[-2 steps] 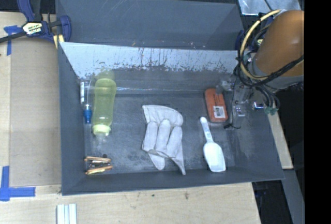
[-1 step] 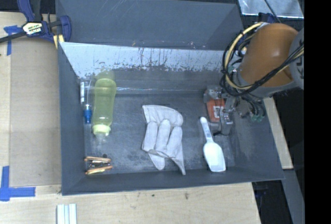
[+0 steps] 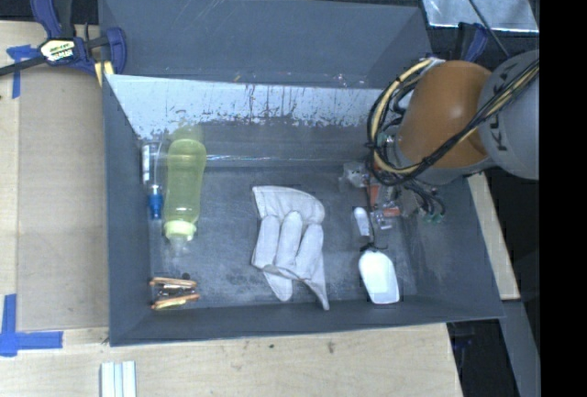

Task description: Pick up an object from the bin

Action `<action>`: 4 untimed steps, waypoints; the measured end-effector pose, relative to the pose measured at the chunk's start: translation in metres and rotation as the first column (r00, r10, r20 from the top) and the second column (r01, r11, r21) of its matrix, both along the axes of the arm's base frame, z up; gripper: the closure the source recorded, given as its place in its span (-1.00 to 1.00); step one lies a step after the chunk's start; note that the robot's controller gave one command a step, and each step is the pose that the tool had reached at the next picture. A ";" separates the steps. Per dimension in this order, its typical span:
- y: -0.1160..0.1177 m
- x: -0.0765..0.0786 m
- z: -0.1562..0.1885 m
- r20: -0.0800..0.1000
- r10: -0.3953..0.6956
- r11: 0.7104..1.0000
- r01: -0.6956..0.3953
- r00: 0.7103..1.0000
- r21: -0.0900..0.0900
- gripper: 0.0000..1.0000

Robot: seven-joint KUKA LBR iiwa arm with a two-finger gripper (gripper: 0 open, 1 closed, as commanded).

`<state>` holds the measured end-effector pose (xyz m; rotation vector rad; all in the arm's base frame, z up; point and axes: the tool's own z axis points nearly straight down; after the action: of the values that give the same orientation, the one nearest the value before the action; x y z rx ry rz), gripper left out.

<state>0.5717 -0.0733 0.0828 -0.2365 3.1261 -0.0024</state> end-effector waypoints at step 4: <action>0.107 0.013 -0.010 -0.003 0.213 0.977 -0.213 0.977 0.001 1.00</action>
Offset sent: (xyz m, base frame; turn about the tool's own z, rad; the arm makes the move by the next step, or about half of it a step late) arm 0.0081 0.0679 0.0143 -0.0863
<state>0.5845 0.0340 0.0732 -0.5700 3.0861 -0.0002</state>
